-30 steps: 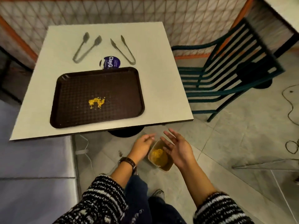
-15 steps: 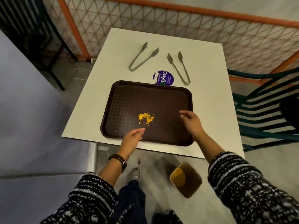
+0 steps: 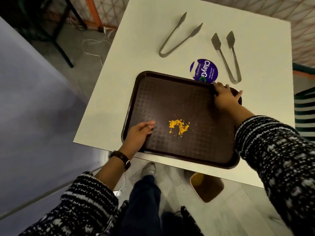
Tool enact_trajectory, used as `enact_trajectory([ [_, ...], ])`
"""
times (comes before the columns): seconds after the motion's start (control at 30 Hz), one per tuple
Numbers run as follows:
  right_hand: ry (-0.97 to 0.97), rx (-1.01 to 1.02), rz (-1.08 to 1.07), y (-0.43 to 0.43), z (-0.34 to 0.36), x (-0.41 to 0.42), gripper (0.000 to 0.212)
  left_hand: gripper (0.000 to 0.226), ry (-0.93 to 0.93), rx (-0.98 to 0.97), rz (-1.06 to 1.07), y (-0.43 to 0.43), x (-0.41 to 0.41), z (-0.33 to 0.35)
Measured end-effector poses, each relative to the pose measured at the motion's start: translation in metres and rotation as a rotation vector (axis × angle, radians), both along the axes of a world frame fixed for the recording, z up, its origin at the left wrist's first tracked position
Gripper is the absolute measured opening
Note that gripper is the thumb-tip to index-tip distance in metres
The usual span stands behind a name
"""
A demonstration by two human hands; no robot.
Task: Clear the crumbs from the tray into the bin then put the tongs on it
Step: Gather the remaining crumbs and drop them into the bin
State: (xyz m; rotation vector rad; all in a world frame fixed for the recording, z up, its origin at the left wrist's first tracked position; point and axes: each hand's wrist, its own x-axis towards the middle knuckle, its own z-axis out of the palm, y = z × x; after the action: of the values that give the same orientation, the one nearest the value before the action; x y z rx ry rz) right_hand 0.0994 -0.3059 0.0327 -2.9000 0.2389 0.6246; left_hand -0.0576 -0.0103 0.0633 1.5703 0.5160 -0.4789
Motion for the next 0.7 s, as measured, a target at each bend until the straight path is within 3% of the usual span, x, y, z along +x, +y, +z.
enact_trajectory([
  [0.13,-0.112,-0.040,0.017,-0.017,-0.002,-0.031,0.050,0.022,-0.116,0.069,0.029,0.001,-0.018,-0.004],
  [0.27,-0.199,-0.012,-0.053,-0.043,-0.004,-0.093,0.048,0.034,-0.328,0.314,0.091,-0.006,-0.063,-0.005],
  [0.4,-0.291,0.081,-0.172,-0.067,-0.008,-0.184,0.048,0.051,-0.236,0.461,0.223,-0.022,-0.129,-0.022],
  [0.53,-0.303,0.076,-0.267,-0.078,-0.009,-0.289,0.043,0.061,-0.046,0.308,0.277,-0.051,-0.199,-0.036],
  [0.6,-0.300,0.091,-0.310,-0.073,-0.008,-0.330,0.041,0.055,0.060,0.181,0.254,-0.065,-0.229,-0.044],
  [0.7,-0.261,0.273,-0.487,-0.073,-0.008,-0.404,0.041,0.043,0.186,0.017,0.173,-0.093,-0.292,-0.054],
])
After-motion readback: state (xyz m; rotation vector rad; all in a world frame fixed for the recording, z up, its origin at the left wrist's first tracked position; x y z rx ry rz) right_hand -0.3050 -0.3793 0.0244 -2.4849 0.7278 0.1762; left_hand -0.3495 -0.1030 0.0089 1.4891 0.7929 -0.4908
